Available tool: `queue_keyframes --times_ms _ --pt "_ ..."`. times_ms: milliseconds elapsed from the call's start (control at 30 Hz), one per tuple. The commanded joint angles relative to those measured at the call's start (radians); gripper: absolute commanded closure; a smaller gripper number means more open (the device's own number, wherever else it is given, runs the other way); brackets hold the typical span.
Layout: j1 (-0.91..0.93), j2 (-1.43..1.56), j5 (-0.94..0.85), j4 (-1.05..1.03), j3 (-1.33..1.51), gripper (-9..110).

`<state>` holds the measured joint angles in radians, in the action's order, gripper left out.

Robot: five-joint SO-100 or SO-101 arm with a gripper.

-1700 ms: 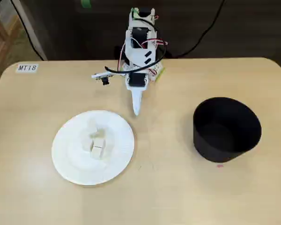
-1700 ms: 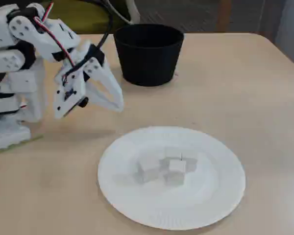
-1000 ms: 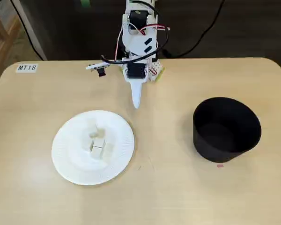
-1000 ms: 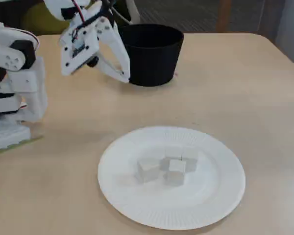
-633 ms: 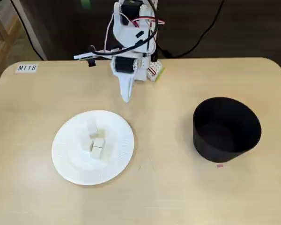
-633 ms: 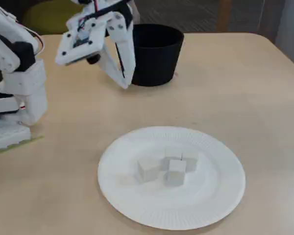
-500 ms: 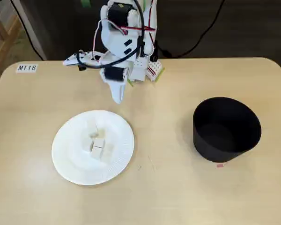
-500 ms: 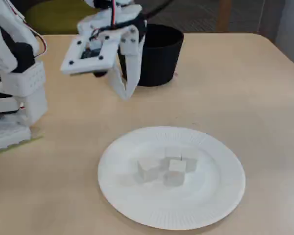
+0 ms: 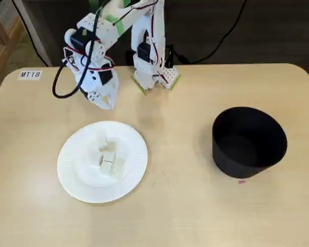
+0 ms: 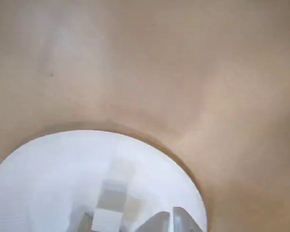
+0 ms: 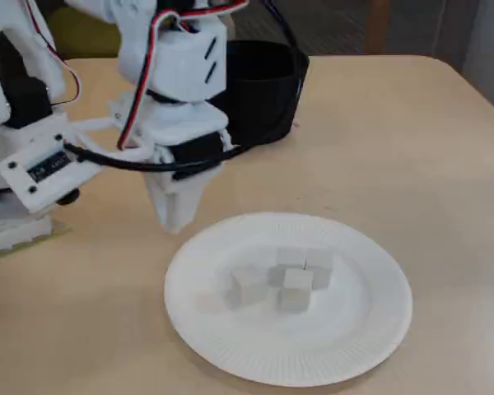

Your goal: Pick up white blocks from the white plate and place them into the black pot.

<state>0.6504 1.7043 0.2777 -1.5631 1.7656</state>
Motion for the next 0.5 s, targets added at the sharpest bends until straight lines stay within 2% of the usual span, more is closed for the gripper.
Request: queue_keyframes --times_ms 0,200,467 --pt "-0.017 -0.012 0.077 -0.020 -0.055 84" --pt "-0.044 -0.025 0.133 -0.011 -0.077 69" --pt "-0.086 -0.103 0.196 0.106 -0.075 74"
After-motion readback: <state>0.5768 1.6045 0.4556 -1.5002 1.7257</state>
